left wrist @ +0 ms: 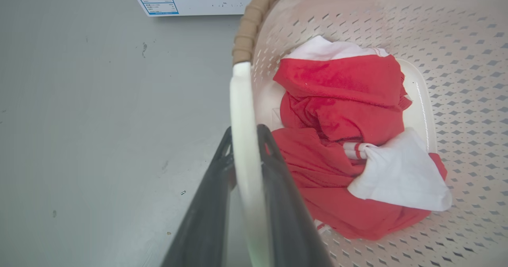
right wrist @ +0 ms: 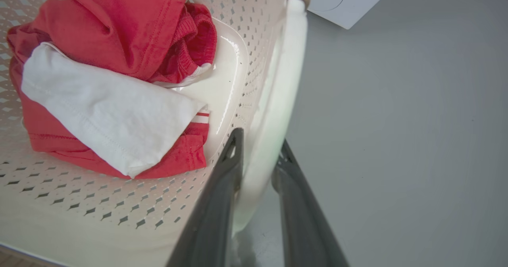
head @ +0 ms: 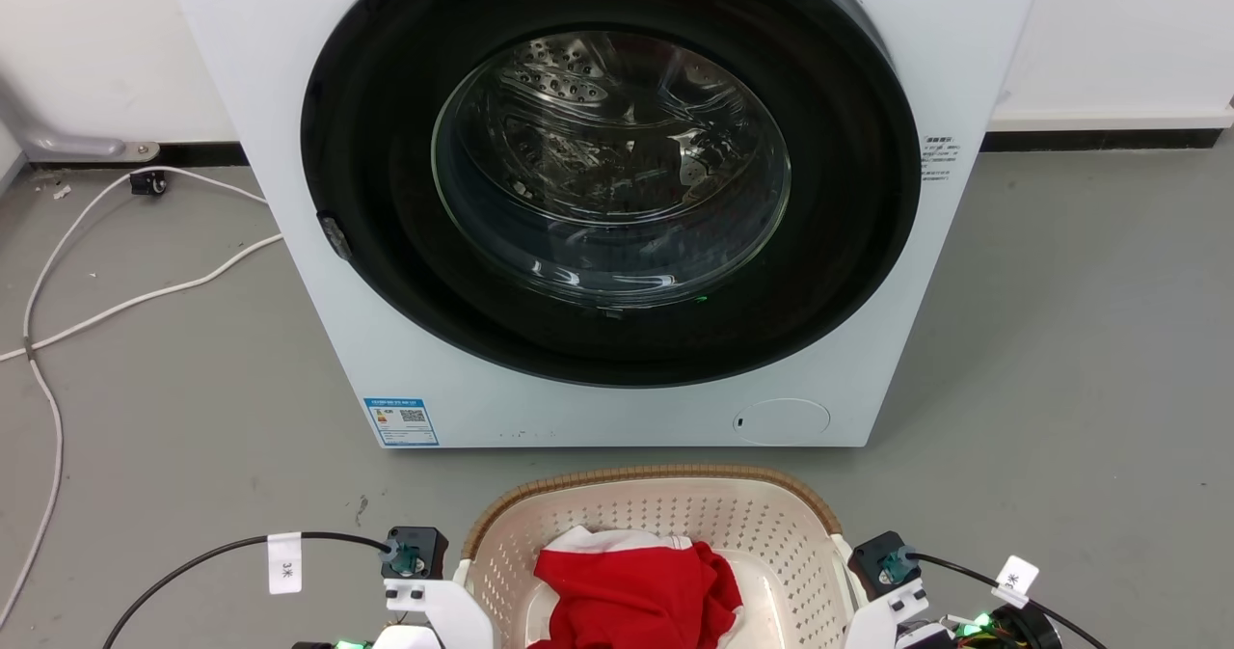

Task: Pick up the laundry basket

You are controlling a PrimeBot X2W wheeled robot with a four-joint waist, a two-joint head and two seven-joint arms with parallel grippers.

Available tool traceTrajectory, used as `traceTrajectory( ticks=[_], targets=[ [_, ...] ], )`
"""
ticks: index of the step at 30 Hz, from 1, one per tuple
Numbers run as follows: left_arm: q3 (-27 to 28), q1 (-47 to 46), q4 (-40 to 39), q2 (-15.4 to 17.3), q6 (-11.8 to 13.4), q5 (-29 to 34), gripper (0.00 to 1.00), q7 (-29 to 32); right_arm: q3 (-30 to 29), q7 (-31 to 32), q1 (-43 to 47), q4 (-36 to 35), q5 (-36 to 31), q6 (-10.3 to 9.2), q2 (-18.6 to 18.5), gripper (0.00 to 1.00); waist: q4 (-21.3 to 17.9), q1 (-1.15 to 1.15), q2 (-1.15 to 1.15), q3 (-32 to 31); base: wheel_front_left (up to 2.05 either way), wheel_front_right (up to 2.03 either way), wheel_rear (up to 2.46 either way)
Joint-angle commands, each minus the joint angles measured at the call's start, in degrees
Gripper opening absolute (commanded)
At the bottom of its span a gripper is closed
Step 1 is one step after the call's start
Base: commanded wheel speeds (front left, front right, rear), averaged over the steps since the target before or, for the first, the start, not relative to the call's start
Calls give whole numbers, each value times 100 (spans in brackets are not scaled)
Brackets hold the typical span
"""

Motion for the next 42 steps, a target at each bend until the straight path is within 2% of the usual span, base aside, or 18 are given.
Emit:
traceTrajectory(
  ticks=[1,42],
  targets=[
    [-52,-59,-52,24,-13,-34,0,10,78,85,-9,41,-6,0,8,0,1,1,0,0,0,0,0],
    [-384,-105,-51,72,28,-339,0,266,227,303,-85,102,243,0,7,0,-18,1,0,62,0,0,0]
  ],
)
